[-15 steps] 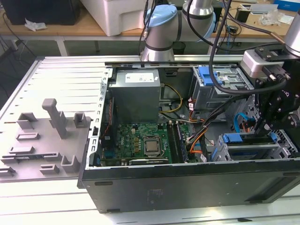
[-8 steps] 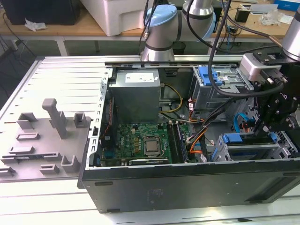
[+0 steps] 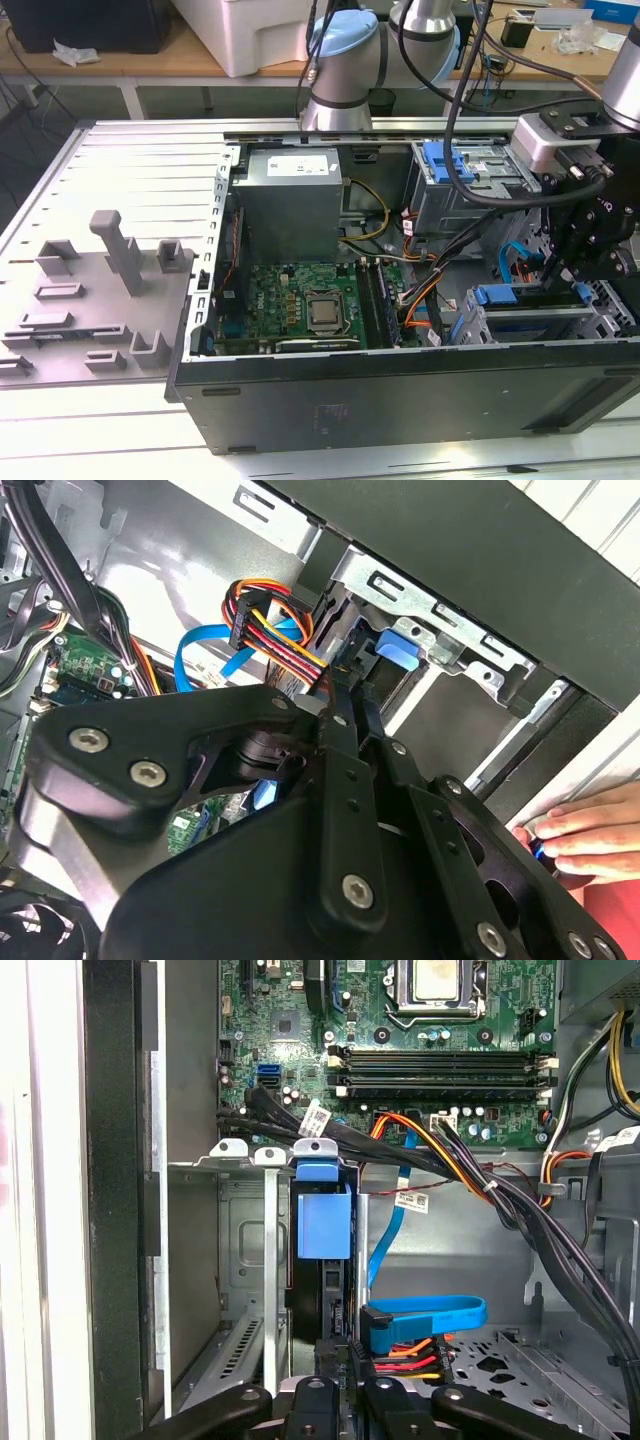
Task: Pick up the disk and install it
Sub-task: 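Insert the first disk wire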
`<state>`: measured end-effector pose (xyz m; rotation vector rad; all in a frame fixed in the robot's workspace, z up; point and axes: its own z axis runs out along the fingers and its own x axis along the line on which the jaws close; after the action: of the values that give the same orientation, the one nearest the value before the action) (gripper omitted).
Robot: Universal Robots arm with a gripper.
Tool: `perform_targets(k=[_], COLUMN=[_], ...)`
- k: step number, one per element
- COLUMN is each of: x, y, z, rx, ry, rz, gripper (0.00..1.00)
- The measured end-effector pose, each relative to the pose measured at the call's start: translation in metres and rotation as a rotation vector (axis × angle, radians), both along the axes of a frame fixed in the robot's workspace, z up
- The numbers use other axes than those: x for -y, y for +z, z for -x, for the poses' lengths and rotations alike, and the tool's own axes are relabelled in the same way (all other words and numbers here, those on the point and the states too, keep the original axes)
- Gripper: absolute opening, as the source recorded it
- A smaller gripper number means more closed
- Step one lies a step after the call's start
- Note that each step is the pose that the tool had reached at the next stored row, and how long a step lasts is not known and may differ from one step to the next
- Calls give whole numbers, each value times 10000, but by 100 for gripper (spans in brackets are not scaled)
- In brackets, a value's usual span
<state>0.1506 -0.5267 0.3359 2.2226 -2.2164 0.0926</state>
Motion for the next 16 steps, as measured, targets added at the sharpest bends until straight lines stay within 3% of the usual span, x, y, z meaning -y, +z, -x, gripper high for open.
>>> perform_targets(k=[1,3,5,6,11,16], x=[0,0,0,0,0,0], y=[-1,-3,18,32,50,129], z=[0,0,0,0,0,0], rx=[-1,0,0,0,0,0], ry=[0,0,0,0,0,0], rz=[-2,-7,-3,-2,3,7], gripper=[16,30,30,36,36,36])
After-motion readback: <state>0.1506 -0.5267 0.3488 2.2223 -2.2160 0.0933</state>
